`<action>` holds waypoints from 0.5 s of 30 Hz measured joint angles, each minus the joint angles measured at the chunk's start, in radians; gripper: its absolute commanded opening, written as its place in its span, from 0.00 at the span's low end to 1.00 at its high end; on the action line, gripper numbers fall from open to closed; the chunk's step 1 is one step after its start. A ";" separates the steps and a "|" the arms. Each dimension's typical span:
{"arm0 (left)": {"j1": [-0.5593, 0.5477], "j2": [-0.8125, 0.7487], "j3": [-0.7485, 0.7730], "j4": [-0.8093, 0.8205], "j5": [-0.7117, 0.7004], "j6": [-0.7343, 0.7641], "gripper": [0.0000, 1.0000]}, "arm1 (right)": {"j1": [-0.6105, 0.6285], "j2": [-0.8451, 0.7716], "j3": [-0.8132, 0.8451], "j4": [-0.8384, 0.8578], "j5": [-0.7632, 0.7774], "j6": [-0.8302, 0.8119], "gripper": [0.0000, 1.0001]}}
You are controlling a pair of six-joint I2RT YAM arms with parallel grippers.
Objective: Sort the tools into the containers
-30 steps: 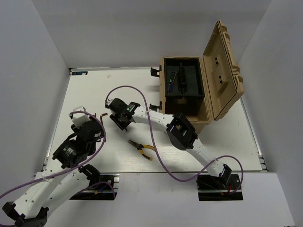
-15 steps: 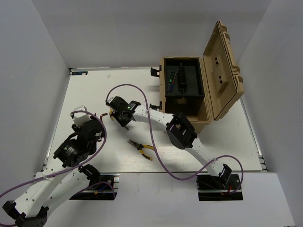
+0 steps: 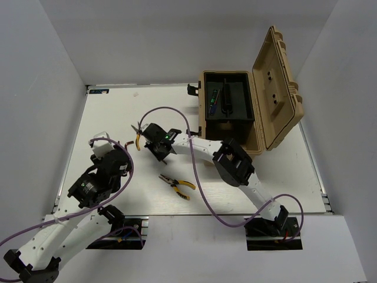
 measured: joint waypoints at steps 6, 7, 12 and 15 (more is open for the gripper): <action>0.000 0.000 -0.006 0.003 0.005 0.003 0.66 | 0.000 -0.124 -0.201 0.021 0.063 -0.048 0.05; 0.000 0.000 -0.006 0.003 0.006 0.004 0.66 | 0.000 -0.136 -0.220 0.016 0.073 -0.056 0.07; 0.000 0.000 -0.006 0.019 0.008 0.005 0.66 | 0.003 -0.143 -0.231 0.010 0.096 -0.083 0.26; 0.000 0.000 -0.006 0.022 0.008 0.005 0.66 | 0.002 -0.143 -0.229 0.005 0.103 -0.094 0.31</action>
